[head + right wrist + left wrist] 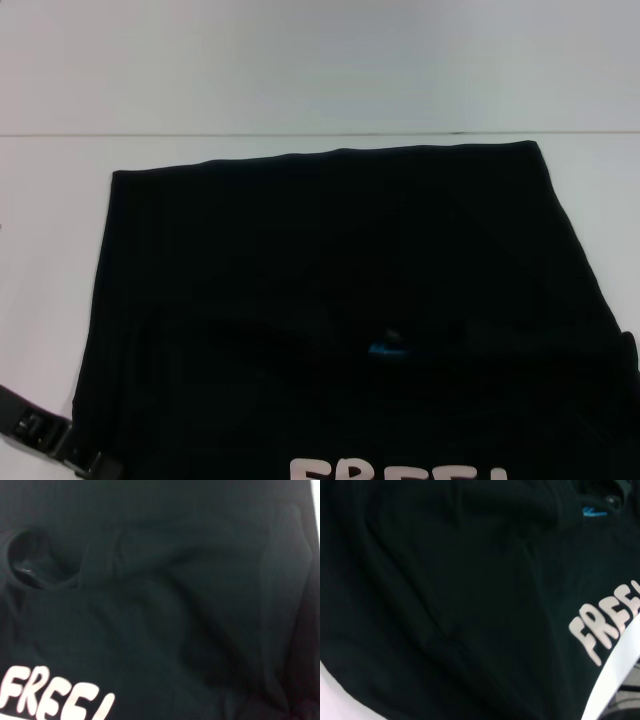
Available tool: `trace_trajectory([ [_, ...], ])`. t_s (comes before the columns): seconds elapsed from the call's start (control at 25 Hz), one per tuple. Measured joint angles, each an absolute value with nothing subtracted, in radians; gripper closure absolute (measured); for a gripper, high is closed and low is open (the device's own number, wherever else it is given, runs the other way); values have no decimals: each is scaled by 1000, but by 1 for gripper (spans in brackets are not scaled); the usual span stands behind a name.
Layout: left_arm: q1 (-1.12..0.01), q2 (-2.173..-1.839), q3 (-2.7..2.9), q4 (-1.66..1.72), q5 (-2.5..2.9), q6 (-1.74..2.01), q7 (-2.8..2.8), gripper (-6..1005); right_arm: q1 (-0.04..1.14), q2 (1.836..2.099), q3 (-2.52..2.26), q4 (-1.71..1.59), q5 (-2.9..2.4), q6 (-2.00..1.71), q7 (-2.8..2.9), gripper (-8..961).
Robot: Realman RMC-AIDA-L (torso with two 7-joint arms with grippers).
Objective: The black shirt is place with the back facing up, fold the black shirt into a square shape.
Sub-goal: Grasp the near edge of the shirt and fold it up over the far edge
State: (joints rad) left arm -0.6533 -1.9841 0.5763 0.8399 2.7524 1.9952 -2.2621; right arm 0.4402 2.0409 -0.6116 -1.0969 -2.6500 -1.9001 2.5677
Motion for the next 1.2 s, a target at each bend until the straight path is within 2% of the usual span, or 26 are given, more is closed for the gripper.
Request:
trace_trajectory([
  [0.28,-660,-1982,594,843,2775,2023,-2267,858,438,2042,-572,-1098,-2660,-1939,2561,832],
  [0.48,-699,-1962,540,835,2764,1987,-2263,855,468,2031,-521,-1070,-2587,-1961,2528,827],
  [0.6,-736,-1938,471,818,2742,1951,-2275,853,491,2009,-481,-1054,-2509,-1959,2524,823],
  [0.72,-771,-1918,411,802,2724,1880,-2322,851,523,1972,-438,-1009,-2466,-1911,2523,820],
  [0.84,-798,-1909,409,786,2720,1775,-2393,849,556,1930,-411,-940,-2434,-1818,2520,817],
  [0.92,-814,-1908,419,765,2721,1699,-2435,848,577,1918,-413,-904,-2418,-1733,2516,815],
  [1.04,-836,-1907,457,708,2722,1559,-2494,846,607,1919,-426,-851,-2417,-1580,2505,812],
  [1.2,-834,-1925,552,686,2725,1419,-2571,844,655,1937,-486,-748,-2419,-1375,2488,808],
])
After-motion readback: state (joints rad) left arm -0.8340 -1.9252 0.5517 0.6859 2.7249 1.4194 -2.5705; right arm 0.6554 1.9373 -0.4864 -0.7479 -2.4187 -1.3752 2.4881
